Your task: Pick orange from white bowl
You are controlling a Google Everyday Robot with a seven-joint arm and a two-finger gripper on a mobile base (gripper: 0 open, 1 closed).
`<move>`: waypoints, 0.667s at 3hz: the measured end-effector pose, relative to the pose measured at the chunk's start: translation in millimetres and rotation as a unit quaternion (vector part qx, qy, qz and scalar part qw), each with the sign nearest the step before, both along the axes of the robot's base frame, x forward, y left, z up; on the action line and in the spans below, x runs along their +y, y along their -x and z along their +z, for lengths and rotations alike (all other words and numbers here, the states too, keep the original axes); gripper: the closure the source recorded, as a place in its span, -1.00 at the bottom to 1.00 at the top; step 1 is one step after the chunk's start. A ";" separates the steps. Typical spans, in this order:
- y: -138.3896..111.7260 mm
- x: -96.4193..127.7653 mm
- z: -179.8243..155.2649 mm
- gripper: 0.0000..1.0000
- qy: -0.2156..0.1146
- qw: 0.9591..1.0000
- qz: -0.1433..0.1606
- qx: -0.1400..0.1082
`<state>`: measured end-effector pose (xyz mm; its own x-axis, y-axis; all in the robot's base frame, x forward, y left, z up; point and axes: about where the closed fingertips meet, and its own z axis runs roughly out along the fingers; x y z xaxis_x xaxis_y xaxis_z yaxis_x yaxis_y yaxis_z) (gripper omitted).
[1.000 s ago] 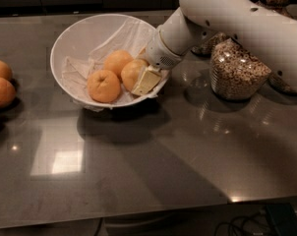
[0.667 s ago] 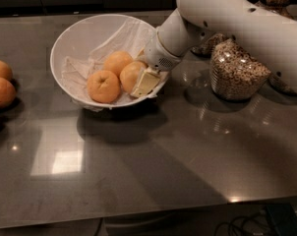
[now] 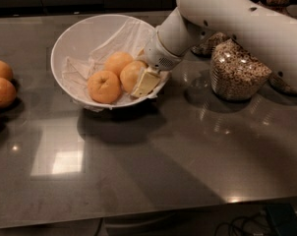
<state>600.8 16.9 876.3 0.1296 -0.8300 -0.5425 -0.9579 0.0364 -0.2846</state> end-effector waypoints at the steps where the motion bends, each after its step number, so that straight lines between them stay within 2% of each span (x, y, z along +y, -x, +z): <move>1: 0.8 -0.9 3.6 1.00 0.004 1.000 0.001 -0.004; 2: 0.8 -0.9 3.6 1.00 0.004 1.000 0.001 -0.004</move>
Offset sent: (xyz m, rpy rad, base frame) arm -0.0518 0.0955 0.2879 -0.3550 -0.3765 0.1178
